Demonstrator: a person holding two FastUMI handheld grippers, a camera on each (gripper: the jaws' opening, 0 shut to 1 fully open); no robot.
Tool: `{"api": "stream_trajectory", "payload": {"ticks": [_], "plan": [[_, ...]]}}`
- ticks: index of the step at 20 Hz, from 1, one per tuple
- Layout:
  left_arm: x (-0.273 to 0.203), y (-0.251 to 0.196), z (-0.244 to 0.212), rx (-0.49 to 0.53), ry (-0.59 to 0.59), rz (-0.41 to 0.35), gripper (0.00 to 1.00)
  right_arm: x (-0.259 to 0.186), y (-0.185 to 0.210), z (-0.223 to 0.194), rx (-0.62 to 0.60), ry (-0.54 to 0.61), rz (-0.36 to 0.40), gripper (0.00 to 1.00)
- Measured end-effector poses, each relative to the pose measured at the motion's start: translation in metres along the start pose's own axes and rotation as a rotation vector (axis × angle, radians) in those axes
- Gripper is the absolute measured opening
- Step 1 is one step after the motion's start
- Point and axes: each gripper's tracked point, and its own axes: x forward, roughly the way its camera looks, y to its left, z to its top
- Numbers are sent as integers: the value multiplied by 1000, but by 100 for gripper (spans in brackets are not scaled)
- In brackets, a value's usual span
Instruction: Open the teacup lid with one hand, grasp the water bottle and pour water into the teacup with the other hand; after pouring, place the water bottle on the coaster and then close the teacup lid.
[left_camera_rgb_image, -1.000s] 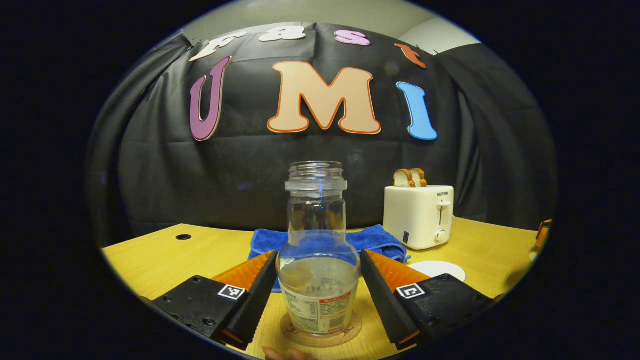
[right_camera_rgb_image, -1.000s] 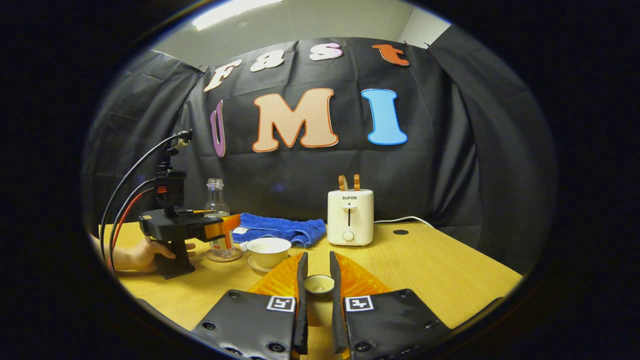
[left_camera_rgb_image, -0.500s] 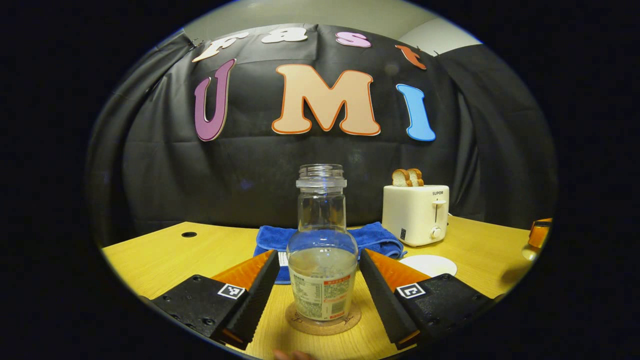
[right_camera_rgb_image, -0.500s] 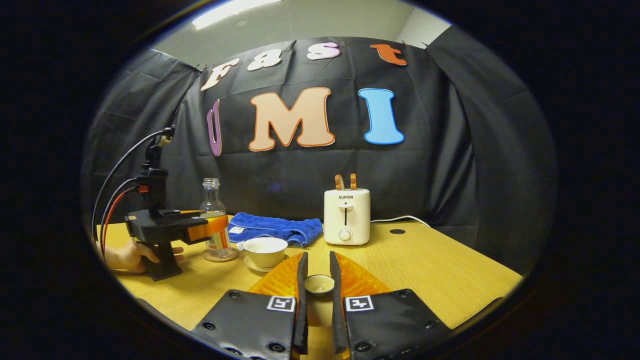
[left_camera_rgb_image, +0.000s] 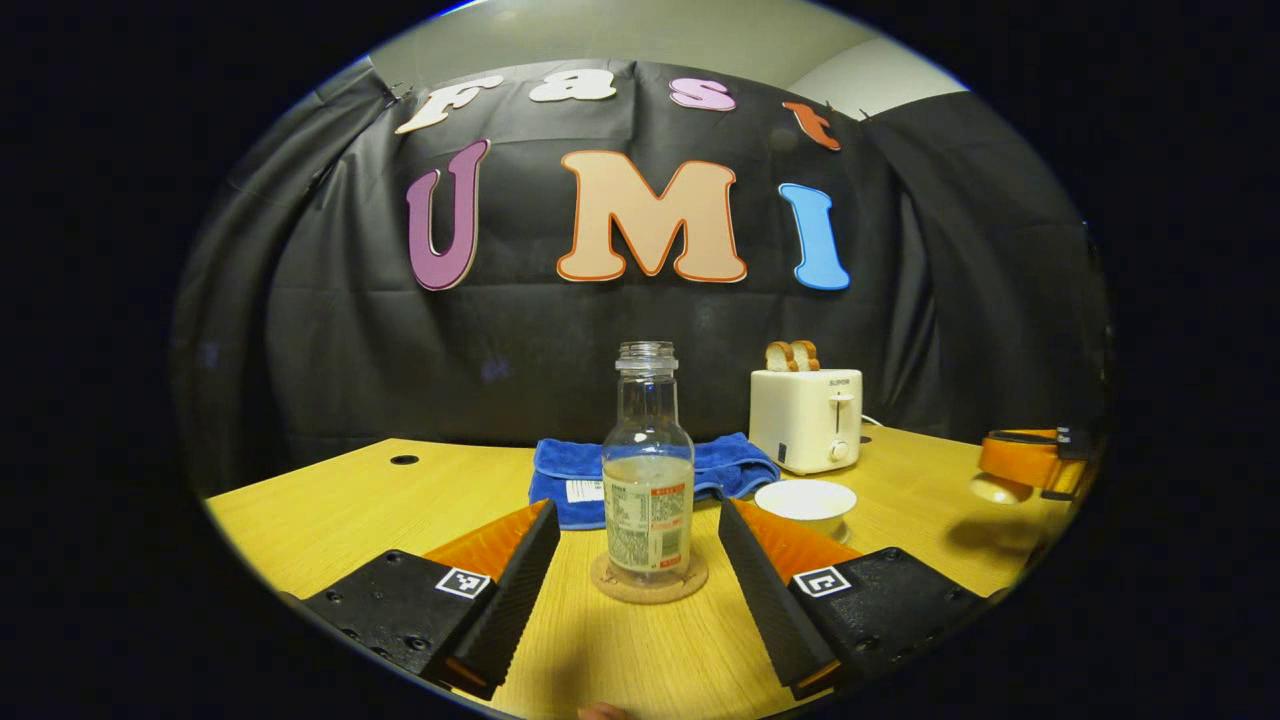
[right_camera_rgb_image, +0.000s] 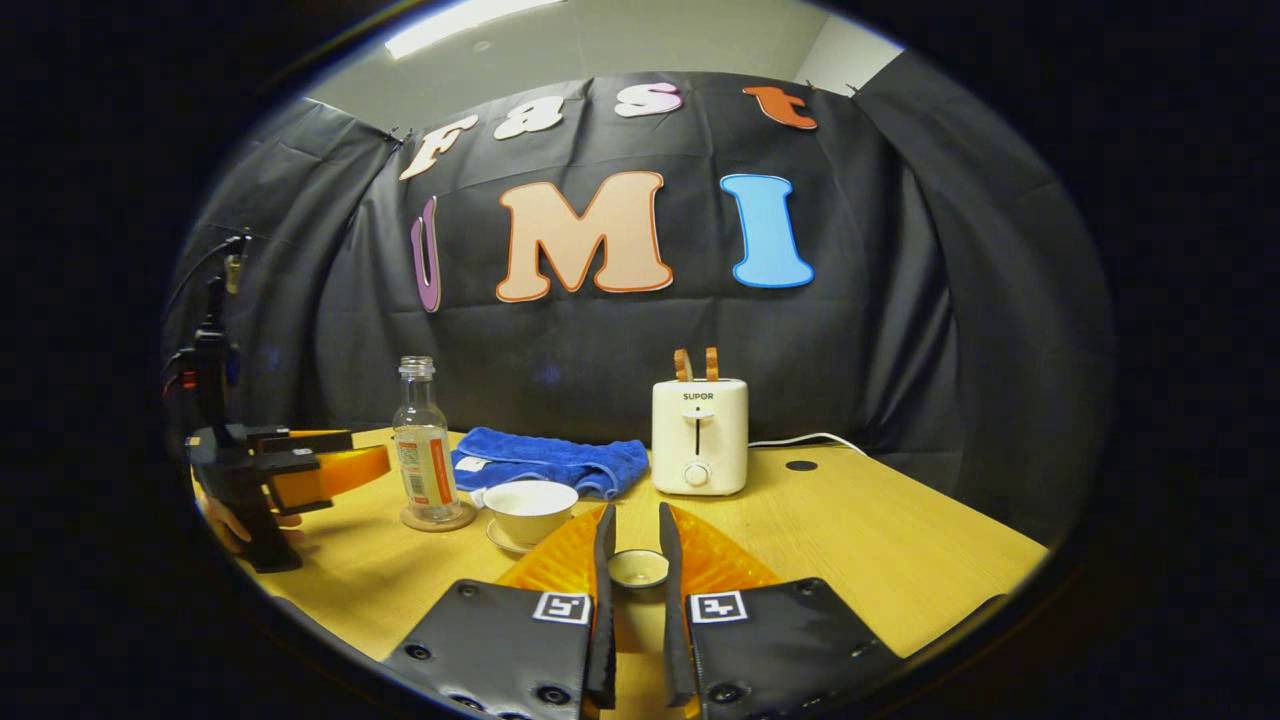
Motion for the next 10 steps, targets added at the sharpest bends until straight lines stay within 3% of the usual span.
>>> {"api": "stream_trajectory", "payload": {"ticks": [10], "plan": [[-31, 3, 1, 1, 0, -21, 93, 89, 65, -4, 2, 6, 60, 22]]}}
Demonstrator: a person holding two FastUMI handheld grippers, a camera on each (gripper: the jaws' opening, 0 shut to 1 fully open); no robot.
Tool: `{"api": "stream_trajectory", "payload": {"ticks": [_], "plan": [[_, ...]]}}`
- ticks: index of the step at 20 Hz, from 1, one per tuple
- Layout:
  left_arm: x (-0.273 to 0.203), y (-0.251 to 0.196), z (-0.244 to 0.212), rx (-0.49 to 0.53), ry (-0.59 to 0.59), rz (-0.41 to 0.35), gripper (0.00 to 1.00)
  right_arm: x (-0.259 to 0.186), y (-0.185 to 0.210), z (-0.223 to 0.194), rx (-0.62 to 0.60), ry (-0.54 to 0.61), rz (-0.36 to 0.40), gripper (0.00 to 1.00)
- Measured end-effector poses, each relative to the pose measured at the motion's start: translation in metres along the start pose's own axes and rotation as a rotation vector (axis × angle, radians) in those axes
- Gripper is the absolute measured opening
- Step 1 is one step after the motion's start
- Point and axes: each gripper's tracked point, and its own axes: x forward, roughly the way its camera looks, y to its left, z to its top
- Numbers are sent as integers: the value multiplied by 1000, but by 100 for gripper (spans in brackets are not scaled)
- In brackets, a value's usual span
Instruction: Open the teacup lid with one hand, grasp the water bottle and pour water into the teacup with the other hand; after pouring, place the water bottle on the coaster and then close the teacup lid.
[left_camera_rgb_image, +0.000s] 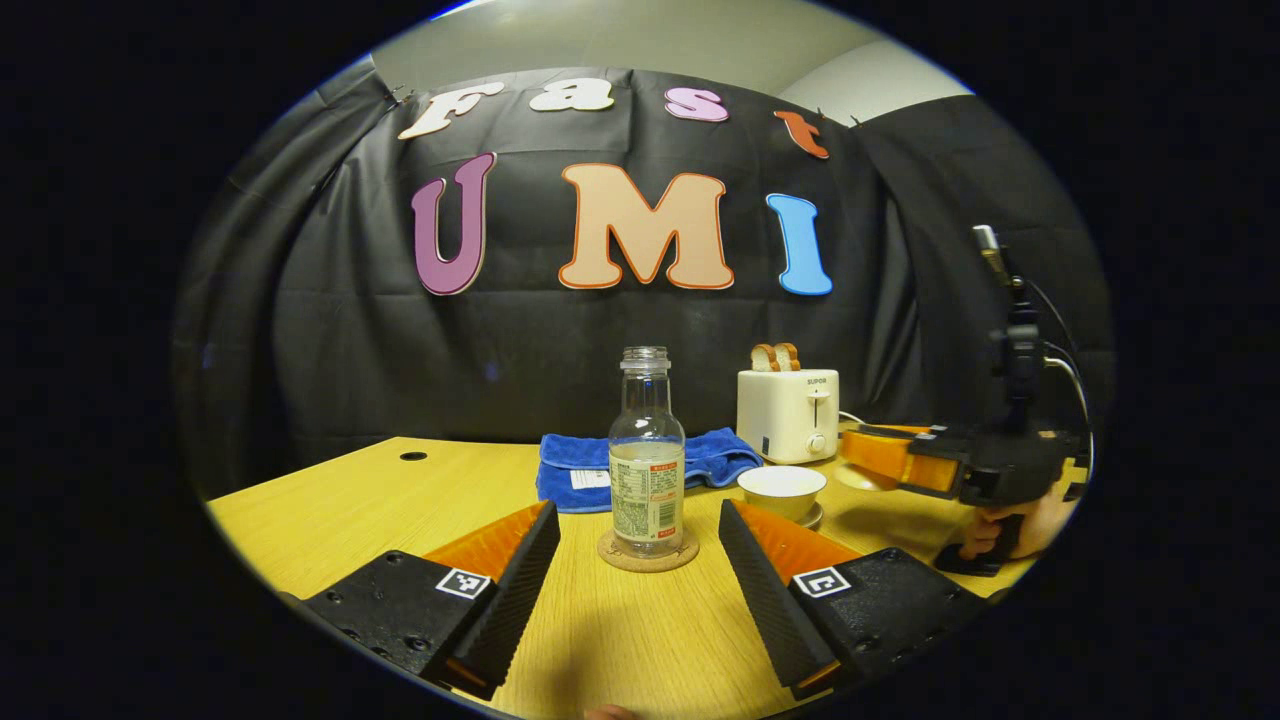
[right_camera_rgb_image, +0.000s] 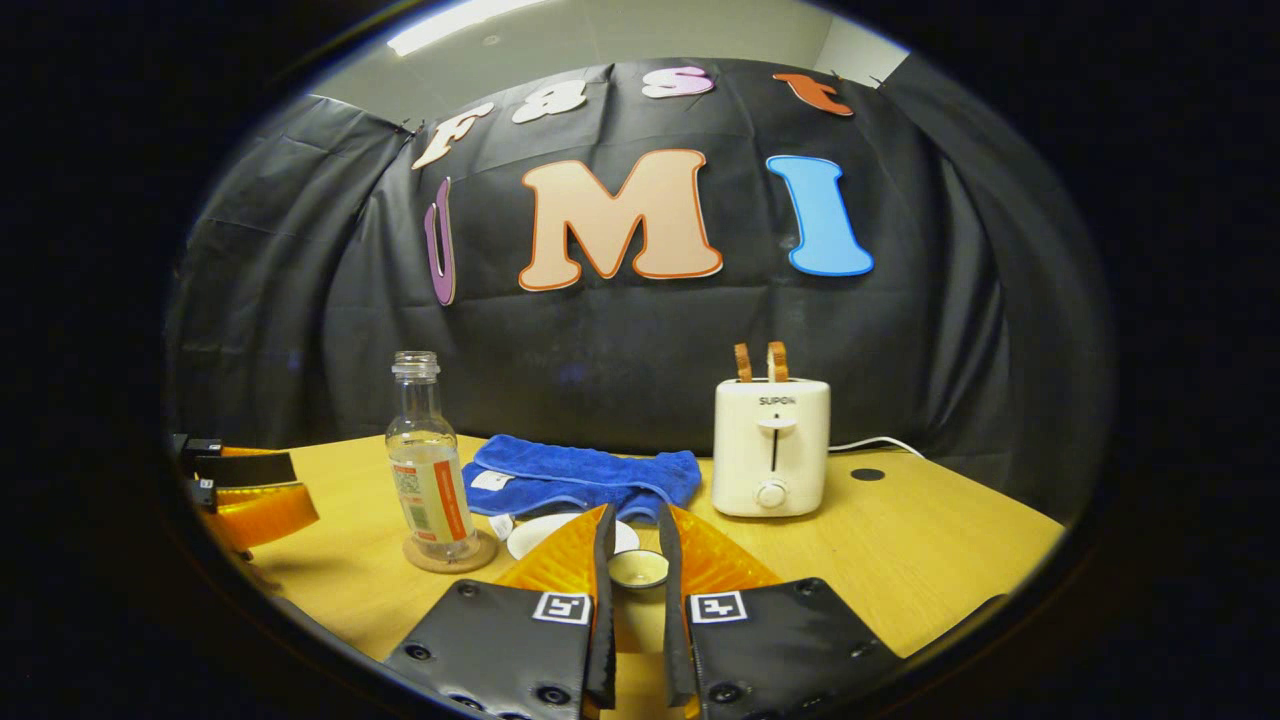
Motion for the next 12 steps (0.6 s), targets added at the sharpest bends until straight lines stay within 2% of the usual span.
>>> {"api": "stream_trajectory", "payload": {"ticks": [6, 12], "plan": [[-5, 3, 0, -1, 1, 5, 94, 44, 25, -3, -1, 3, 16, 22], [-5, 2, 1, -1, 1, -2, 94, 60, 36, -6, -13, 21, 38, 22]]}}
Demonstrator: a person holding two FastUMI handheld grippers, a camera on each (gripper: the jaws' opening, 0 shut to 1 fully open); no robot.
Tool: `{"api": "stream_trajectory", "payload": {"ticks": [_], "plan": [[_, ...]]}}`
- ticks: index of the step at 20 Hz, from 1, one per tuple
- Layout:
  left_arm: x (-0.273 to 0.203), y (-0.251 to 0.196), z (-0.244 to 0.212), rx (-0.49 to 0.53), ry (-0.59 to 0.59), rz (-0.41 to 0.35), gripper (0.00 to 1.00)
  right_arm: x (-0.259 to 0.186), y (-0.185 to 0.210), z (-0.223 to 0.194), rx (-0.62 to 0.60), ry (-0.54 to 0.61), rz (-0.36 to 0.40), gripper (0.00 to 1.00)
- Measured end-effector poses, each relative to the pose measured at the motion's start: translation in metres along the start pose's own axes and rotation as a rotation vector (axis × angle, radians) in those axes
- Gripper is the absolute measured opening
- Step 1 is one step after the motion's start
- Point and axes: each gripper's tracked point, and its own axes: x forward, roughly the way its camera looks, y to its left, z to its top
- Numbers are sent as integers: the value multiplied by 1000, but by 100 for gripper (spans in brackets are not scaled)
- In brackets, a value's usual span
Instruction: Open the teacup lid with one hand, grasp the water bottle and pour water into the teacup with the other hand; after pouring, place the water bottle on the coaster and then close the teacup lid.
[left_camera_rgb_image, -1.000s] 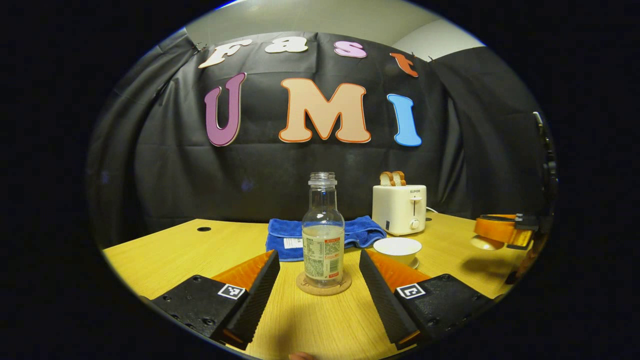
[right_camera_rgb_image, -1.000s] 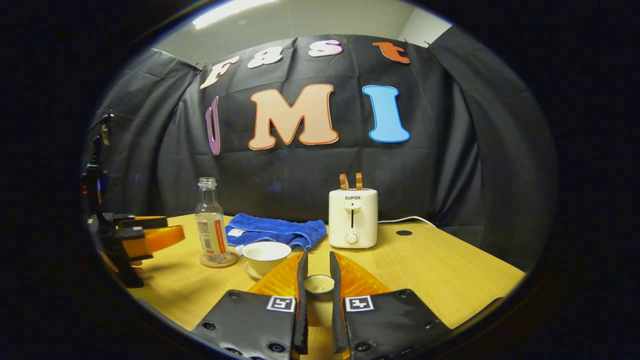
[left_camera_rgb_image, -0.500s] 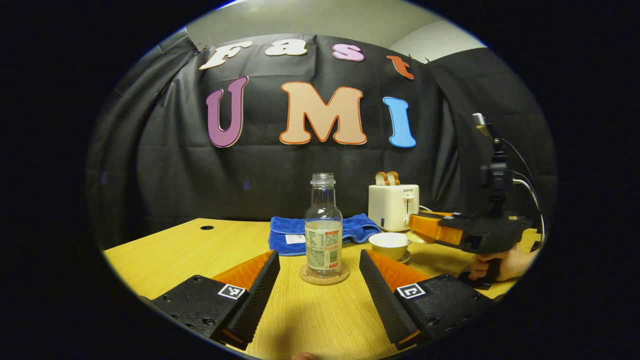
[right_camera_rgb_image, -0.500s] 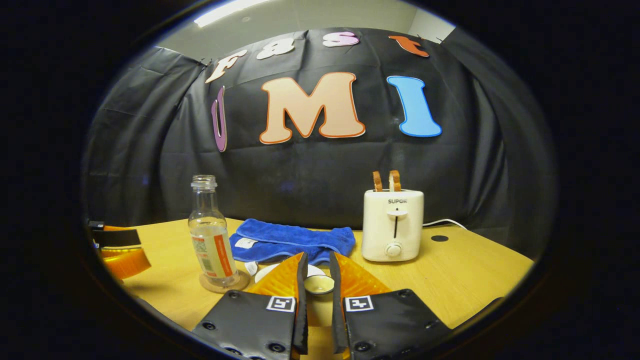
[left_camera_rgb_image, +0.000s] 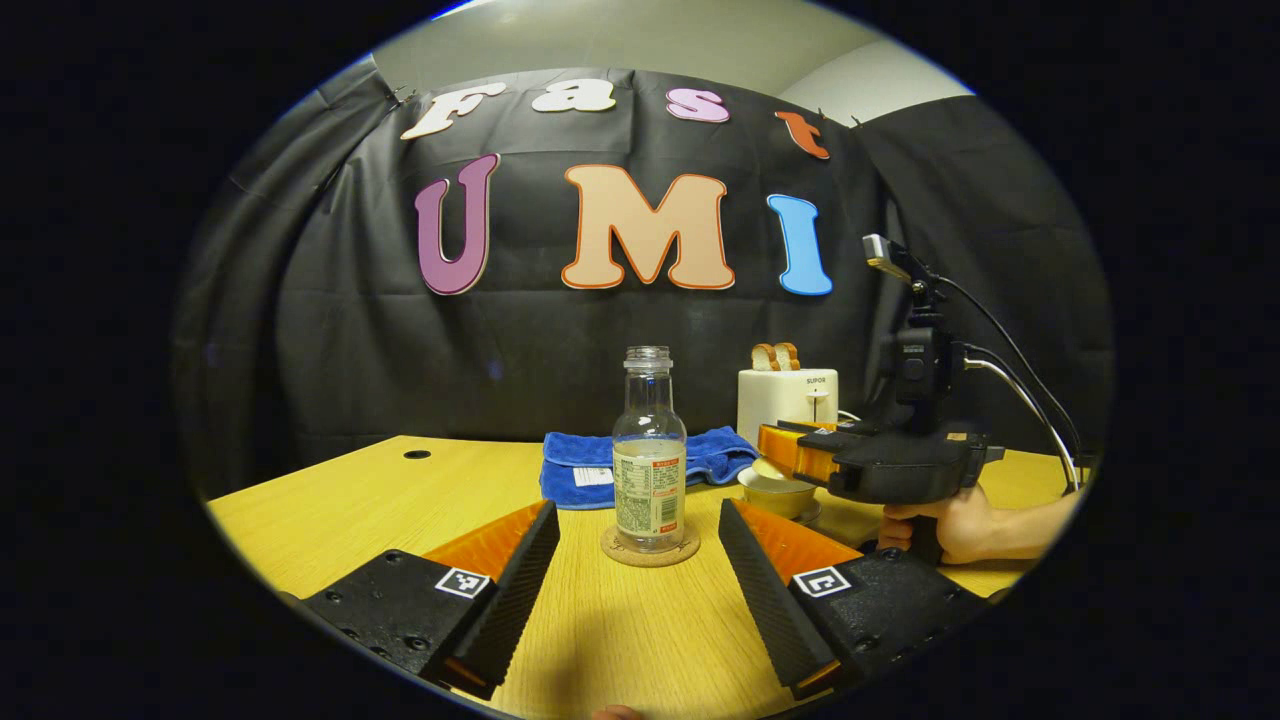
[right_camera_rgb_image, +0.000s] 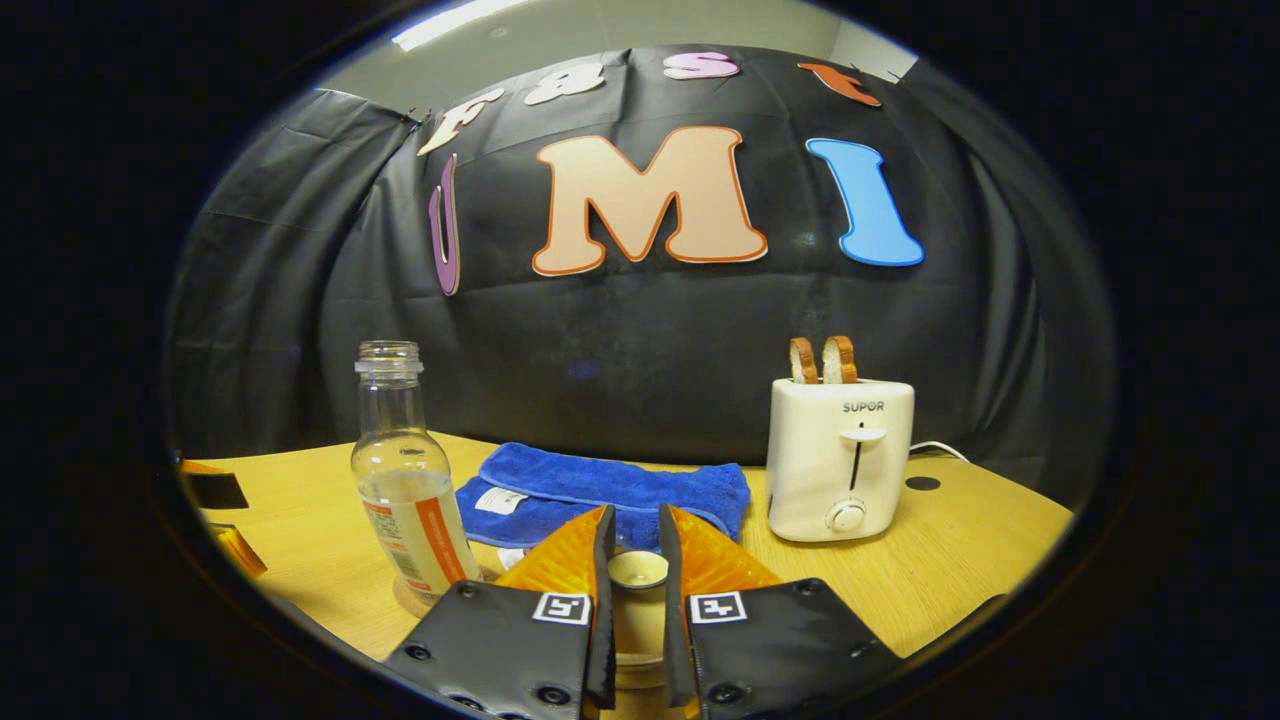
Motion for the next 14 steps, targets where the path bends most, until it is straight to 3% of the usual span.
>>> {"api": "stream_trajectory", "payload": {"ticks": [14], "plan": [[-1, 2, 0, 0, 0, 1, 94, 5, 5, -16, -36, 105, 5, 22]]}}
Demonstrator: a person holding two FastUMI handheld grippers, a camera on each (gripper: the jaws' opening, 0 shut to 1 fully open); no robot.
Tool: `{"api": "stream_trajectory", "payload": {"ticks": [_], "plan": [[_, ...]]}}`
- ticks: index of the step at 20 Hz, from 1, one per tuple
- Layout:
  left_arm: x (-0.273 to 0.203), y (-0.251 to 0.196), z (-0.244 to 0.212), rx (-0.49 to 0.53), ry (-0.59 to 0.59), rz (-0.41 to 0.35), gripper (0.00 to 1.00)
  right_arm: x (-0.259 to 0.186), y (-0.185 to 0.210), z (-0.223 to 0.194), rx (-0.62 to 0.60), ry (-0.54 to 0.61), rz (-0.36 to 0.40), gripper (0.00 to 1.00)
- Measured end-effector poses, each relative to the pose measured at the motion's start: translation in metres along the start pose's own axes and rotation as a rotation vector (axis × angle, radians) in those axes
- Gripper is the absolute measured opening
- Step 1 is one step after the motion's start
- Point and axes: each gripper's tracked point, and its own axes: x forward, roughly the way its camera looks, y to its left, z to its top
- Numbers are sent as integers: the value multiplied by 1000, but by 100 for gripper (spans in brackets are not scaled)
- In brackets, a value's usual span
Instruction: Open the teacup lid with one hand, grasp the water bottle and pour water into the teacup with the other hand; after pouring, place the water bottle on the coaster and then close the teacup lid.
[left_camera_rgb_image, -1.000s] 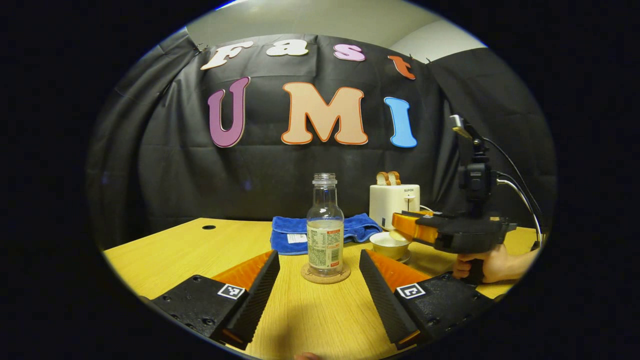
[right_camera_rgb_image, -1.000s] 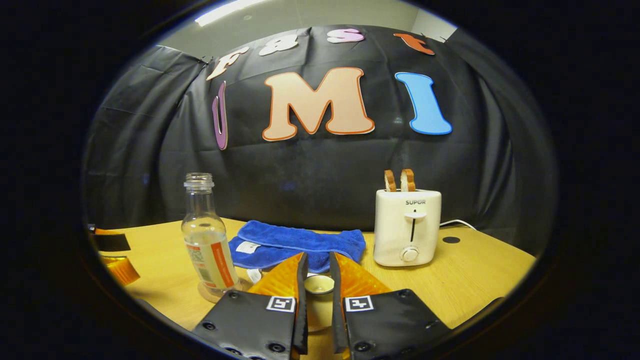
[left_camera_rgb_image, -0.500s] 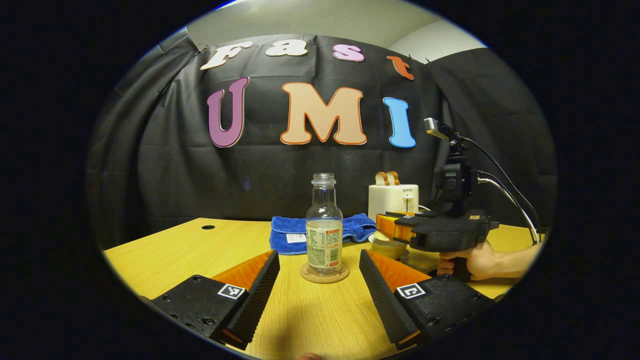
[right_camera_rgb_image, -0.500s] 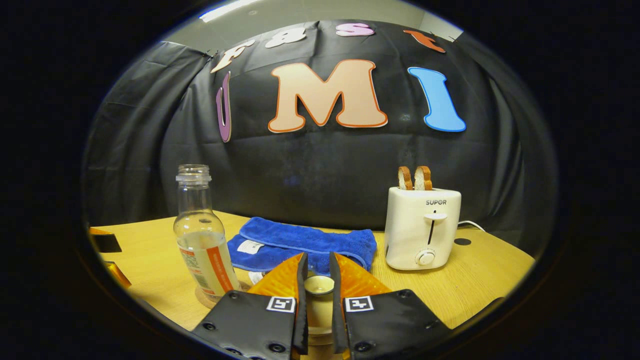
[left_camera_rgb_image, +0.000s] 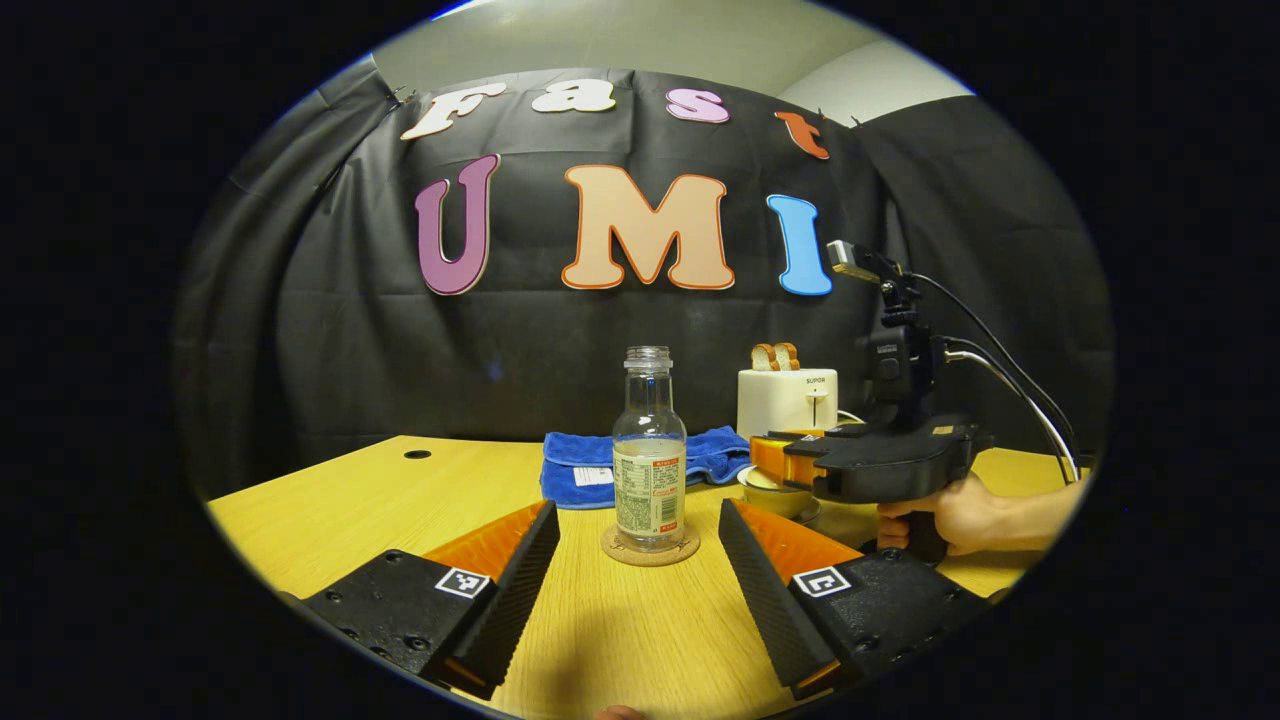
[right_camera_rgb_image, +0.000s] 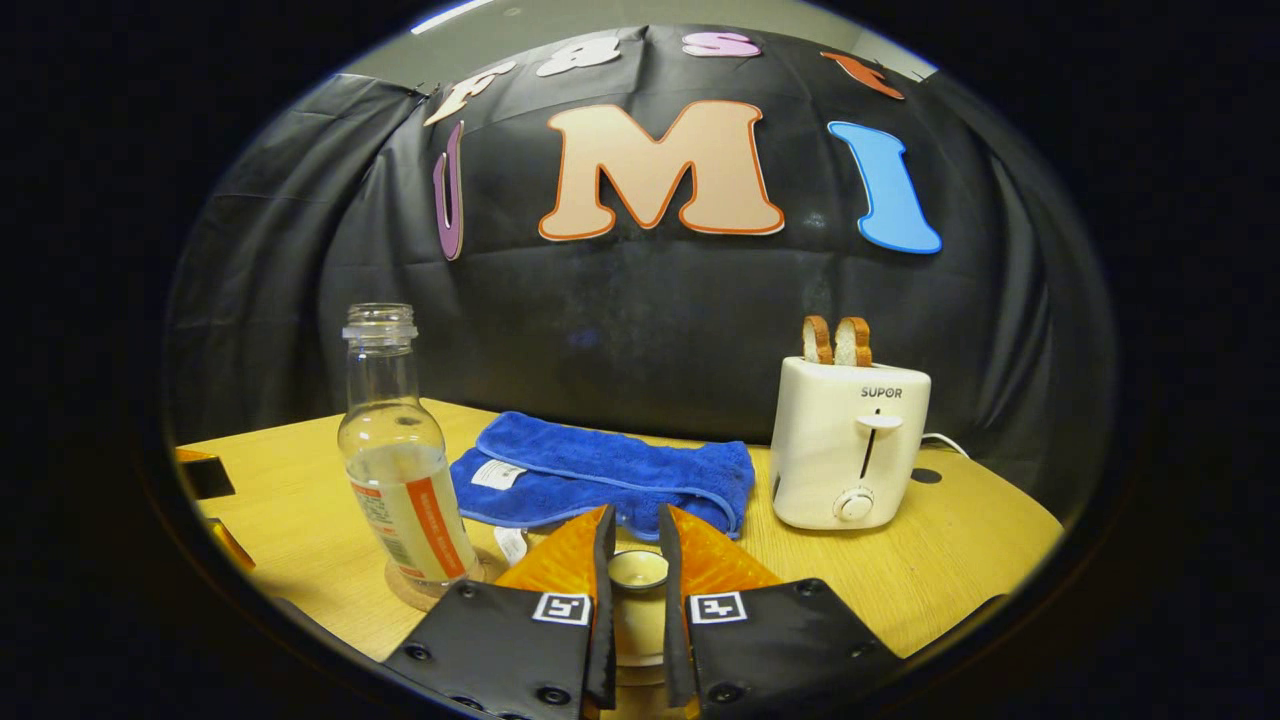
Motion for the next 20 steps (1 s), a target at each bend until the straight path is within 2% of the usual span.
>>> {"api": "stream_trajectory", "payload": {"ticks": [5, 8, 9, 14, 20], "plan": [[0, -1, -1, 0, -1, 0, 94, 0, 1, -1, 5, 8, 14, 22], [0, 0, -1, 0, -1, 0, 94, -2, 5, -1, 29, 5, 59, 24], [0, 0, -1, 0, -1, 0, 94, -1, 6, 0, 41, -1, 68, 29], [0, 0, -1, -1, -1, 2, 94, -4, 2, 5, 13, -34, 36, 35], [0, 0, -1, 0, -1, 2, 94, -9, -6, 16, 37, -110, 11, 74]]}}
